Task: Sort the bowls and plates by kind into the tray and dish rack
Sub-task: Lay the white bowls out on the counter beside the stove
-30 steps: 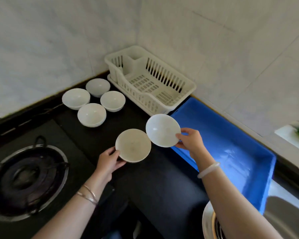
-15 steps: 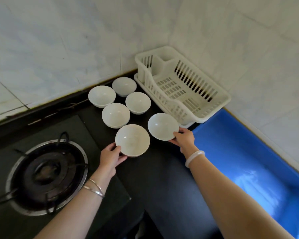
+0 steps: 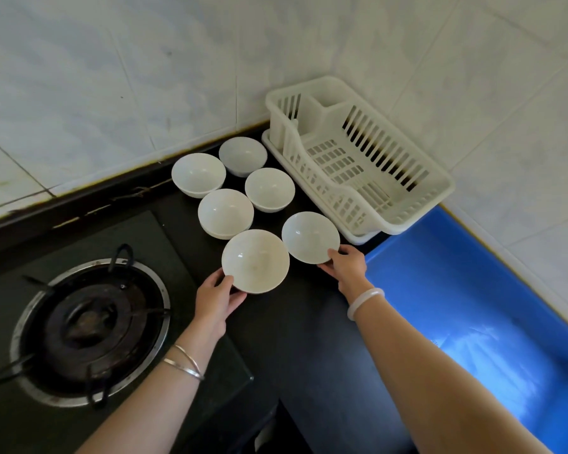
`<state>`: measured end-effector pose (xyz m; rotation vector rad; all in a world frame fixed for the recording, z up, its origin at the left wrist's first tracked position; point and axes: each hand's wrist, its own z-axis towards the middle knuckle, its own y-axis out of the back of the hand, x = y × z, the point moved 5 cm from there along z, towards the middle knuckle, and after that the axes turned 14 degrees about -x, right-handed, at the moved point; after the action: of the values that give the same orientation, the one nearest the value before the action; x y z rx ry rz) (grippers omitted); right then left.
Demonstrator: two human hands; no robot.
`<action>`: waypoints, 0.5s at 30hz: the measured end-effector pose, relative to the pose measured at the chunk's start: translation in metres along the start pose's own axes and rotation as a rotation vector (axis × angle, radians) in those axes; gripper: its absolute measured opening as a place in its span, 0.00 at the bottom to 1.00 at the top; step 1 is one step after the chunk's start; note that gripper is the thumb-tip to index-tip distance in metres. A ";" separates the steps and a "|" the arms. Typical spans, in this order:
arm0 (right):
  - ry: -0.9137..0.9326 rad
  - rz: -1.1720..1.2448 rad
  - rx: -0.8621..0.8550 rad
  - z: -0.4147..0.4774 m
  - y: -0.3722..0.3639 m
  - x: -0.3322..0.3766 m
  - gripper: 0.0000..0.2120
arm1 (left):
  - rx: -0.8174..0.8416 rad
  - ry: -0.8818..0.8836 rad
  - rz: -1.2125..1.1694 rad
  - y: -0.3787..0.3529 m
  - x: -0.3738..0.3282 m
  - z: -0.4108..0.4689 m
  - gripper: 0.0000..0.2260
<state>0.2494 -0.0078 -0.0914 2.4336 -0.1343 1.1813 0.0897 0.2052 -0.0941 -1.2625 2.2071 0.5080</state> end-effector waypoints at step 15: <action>-0.128 0.152 0.086 -0.010 -0.017 0.001 0.13 | -0.049 0.048 -0.145 -0.009 0.012 -0.009 0.15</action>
<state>0.2469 0.0113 -0.0910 2.6140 -0.3177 1.1146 0.0898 0.1871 -0.0949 -1.4620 2.1339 0.4821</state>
